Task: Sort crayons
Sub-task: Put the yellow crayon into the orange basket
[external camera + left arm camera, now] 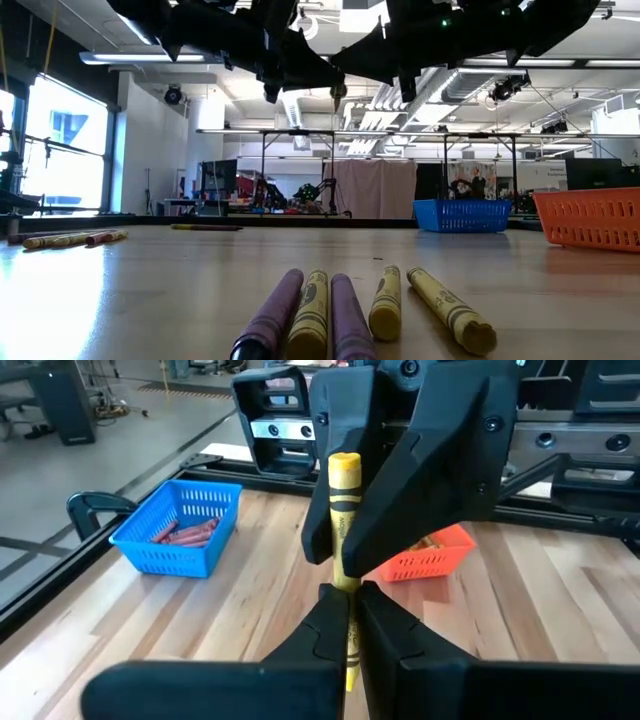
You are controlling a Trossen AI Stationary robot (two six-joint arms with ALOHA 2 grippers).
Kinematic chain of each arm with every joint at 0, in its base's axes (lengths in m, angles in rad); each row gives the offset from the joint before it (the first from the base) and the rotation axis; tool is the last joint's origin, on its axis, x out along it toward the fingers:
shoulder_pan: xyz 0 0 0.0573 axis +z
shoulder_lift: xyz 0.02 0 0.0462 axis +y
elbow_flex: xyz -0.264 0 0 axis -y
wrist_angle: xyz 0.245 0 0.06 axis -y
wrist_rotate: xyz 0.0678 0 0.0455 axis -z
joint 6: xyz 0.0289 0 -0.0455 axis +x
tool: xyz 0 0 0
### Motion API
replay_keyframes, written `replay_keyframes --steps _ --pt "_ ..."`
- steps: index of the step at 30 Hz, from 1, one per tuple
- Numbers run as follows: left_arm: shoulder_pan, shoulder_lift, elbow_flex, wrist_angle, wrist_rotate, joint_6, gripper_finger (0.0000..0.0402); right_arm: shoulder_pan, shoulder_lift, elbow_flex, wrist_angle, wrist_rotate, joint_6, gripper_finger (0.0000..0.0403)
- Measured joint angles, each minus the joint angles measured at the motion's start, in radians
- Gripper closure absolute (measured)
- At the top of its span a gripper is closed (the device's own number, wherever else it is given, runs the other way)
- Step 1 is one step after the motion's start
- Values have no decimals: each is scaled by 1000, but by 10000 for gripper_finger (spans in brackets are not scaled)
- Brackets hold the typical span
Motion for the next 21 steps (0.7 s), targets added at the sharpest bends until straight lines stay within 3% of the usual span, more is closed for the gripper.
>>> replay_keyframes --steps 6,12,16,21 --pt "0 0 0 7 -4 16 381 0 0 0 0 23 -24 391" --pt "1 0 0 7 -22 20 344 -3 -28 1 -136 174 -75 391" --pt "0 -1 1 -29 -19 20 323 -20 -139 1 -390 232 -28 391" --pt "0 -1 1 -101 -19 20 313 -32 -333 1 -863 136 222 391"
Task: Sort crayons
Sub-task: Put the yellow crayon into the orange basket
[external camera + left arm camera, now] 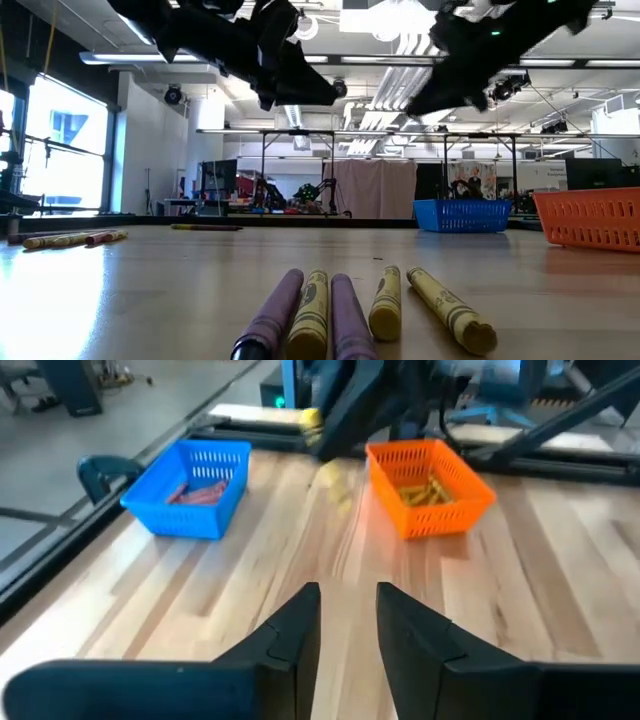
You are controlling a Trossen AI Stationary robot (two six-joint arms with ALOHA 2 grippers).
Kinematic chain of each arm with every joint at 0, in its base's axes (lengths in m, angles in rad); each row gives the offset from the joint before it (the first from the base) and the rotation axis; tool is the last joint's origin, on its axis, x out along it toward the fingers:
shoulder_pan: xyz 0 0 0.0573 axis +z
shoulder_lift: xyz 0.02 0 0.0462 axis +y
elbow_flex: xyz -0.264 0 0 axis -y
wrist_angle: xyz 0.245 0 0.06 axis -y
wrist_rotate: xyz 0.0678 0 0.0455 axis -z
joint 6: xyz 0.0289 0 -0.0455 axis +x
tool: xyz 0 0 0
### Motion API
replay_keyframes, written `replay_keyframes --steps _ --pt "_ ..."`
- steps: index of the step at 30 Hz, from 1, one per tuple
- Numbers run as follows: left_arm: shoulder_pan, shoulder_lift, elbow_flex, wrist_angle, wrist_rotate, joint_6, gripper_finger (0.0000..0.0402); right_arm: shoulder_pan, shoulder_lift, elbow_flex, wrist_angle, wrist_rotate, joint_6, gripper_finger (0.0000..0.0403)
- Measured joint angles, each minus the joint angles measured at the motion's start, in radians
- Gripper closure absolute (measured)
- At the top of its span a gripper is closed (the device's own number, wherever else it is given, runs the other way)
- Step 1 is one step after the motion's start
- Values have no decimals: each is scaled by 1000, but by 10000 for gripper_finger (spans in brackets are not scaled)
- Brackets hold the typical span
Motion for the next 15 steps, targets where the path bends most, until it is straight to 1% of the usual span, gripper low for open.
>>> replay_keyframes --steps 2,4,7,9,12,15 --pt "1 0 0 -15 -1 0 312 14 -75 0 -198 -40 118 391" --pt "2 0 0 -22 -13 0 312 29 -139 0 -394 -109 216 391" --pt "2 0 0 -21 -25 0 312 66 -202 0 -650 -198 360 391" --pt "3 0 0 -15 -27 0 312 96 -224 0 -794 -229 411 391" --pt "3 0 0 -11 -27 0 312 131 -227 0 -936 -241 492 391" --pt "3 0 0 -9 -32 0 312 148 -216 -1 -982 -240 527 391"
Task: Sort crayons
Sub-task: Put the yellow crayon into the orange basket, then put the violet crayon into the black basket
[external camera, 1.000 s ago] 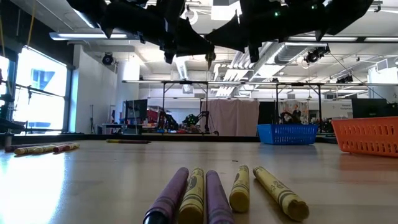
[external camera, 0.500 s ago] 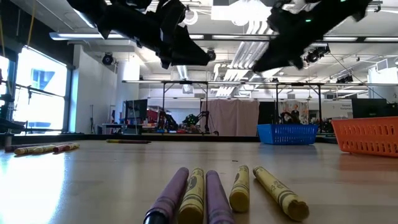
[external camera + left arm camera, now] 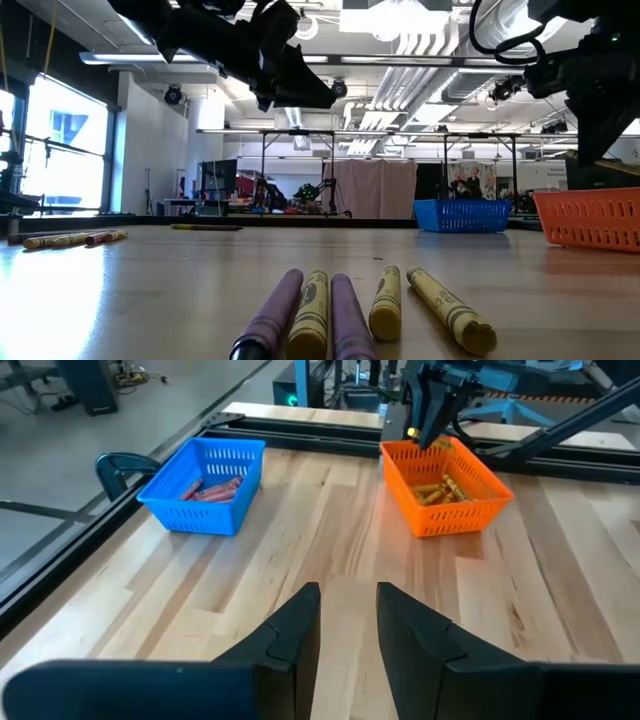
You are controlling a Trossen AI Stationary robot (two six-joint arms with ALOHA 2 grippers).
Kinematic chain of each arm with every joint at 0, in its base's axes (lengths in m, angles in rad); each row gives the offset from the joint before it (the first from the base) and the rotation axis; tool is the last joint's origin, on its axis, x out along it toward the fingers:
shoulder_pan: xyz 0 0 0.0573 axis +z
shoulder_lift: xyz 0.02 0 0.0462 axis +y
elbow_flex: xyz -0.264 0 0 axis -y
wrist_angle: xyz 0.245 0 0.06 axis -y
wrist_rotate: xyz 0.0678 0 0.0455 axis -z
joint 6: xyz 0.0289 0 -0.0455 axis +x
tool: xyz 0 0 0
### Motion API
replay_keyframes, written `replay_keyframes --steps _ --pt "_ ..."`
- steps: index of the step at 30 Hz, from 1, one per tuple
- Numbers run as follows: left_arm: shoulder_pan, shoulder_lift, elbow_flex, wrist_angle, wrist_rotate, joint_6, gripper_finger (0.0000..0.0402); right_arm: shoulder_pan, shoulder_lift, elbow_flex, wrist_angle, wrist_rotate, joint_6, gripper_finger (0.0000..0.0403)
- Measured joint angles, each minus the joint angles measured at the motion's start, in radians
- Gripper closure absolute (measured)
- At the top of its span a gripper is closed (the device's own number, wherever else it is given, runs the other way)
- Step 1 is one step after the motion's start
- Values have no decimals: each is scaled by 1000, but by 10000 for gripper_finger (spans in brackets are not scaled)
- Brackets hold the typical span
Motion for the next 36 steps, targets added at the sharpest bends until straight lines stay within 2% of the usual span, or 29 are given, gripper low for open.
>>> replay_keyframes --steps 3,10,14,16,21,25,28,31,34,36 --pt "1 0 0 0 -12 0 312 4 10 0 9 2 3 386" --pt "1 0 0 -17 -13 0 312 5 24 0 35 -3 51 309" --pt "1 0 0 -66 -14 22 312 4 24 0 60 -18 83 297" --pt "1 0 0 -121 -34 54 312 4 24 0 130 -18 74 296" --pt "33 0 0 -357 -177 75 312 5 31 0 442 40 -118 294" --pt "119 0 -1 -522 -268 -35 312 4 64 0 697 129 -359 294" --pt "219 10 -1 -565 -302 -176 312 -6 104 0 823 158 -498 293" --pt "317 45 -1 -588 -232 -237 312 -21 153 0 884 156 -566 293" --pt "386 101 -1 -610 -125 -121 312 -33 207 0 893 150 -563 293" --pt "414 138 -1 -618 -112 -26 312 -39 246 0 890 148 -541 293"
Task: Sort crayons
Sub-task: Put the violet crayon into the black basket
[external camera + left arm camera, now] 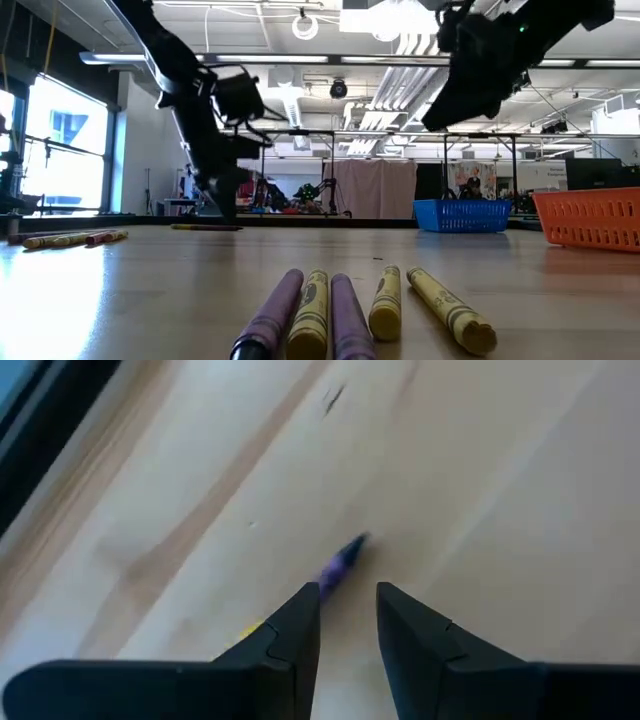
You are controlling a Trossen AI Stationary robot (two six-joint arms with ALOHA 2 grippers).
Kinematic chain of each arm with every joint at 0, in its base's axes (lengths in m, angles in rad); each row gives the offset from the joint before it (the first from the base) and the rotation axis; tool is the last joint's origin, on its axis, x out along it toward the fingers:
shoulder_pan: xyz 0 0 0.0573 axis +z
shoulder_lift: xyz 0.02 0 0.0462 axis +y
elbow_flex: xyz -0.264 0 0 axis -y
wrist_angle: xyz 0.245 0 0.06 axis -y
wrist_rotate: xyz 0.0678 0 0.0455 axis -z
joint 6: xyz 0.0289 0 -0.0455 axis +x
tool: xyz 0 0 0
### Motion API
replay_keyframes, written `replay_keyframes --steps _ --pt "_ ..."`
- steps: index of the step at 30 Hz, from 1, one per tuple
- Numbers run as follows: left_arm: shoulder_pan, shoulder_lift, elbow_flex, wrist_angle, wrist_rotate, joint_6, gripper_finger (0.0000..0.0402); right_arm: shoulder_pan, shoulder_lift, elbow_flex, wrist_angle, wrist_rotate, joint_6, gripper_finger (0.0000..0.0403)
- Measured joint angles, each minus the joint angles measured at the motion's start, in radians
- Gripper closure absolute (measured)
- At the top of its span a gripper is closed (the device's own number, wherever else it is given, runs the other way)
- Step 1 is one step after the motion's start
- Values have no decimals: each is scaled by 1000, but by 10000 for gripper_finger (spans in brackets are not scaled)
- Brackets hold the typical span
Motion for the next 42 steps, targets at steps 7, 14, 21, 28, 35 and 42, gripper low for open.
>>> replay_keyframes --steps 7,14,21,28,35,42 --pt "32 97 85 -75 -5 92 312 -1 135 0 5 -41 36 293" --pt "35 146 145 -90 -3 154 312 -1 240 0 14 -112 36 293" --pt "61 171 150 -104 37 157 312 -1 302 0 13 -148 35 293" --pt "89 177 149 -119 167 75 312 -1 308 0 14 -148 -7 293" --pt "121 178 150 -147 202 17 312 -1 308 0 15 -148 -7 293" --pt "148 178 150 -161 224 17 312 -1 308 0 40 -148 -7 293"
